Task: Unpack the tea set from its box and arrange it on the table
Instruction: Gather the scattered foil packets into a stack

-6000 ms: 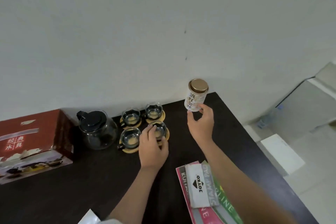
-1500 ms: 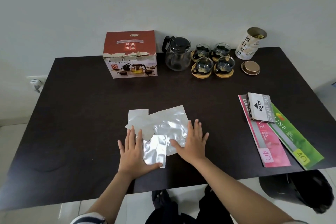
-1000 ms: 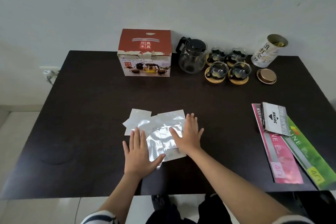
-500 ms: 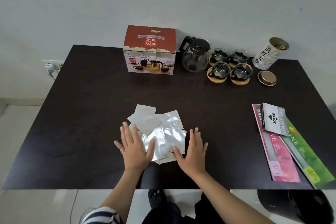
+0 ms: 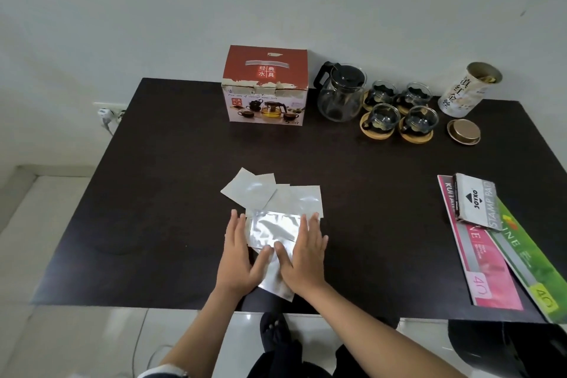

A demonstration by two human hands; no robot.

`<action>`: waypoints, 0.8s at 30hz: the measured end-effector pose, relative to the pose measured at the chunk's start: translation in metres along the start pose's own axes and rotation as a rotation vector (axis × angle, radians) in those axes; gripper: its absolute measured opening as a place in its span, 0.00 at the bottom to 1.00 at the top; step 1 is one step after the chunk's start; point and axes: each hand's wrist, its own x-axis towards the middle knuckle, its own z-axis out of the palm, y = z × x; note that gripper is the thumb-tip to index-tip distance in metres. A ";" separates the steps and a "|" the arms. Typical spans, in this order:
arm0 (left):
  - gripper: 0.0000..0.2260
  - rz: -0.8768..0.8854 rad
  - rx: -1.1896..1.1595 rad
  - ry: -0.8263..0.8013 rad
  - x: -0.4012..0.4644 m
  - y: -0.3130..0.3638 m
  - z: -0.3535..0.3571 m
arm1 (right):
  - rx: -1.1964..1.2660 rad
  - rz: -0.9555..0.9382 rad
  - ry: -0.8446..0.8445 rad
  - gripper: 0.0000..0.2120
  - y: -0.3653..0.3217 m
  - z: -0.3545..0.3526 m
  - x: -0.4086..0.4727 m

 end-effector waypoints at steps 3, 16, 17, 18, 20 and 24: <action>0.52 -0.006 0.223 -0.030 -0.002 -0.003 -0.007 | 0.081 0.036 0.161 0.43 0.010 -0.011 0.006; 0.49 -0.002 0.546 -0.160 0.009 -0.003 -0.003 | -0.022 -0.012 0.068 0.42 0.020 -0.024 0.020; 0.46 -0.001 0.547 -0.145 0.009 -0.004 -0.002 | -0.001 -0.013 0.080 0.41 0.015 -0.027 0.026; 0.43 -0.002 0.546 -0.136 0.009 -0.004 -0.002 | -0.007 -0.030 0.090 0.39 0.010 -0.031 0.034; 0.37 0.001 0.542 -0.134 0.009 -0.004 -0.001 | -0.081 -0.096 0.071 0.36 -0.002 -0.038 0.056; 0.31 0.002 0.551 -0.137 0.009 -0.004 0.000 | -0.299 -0.283 -0.208 0.32 -0.036 -0.045 0.099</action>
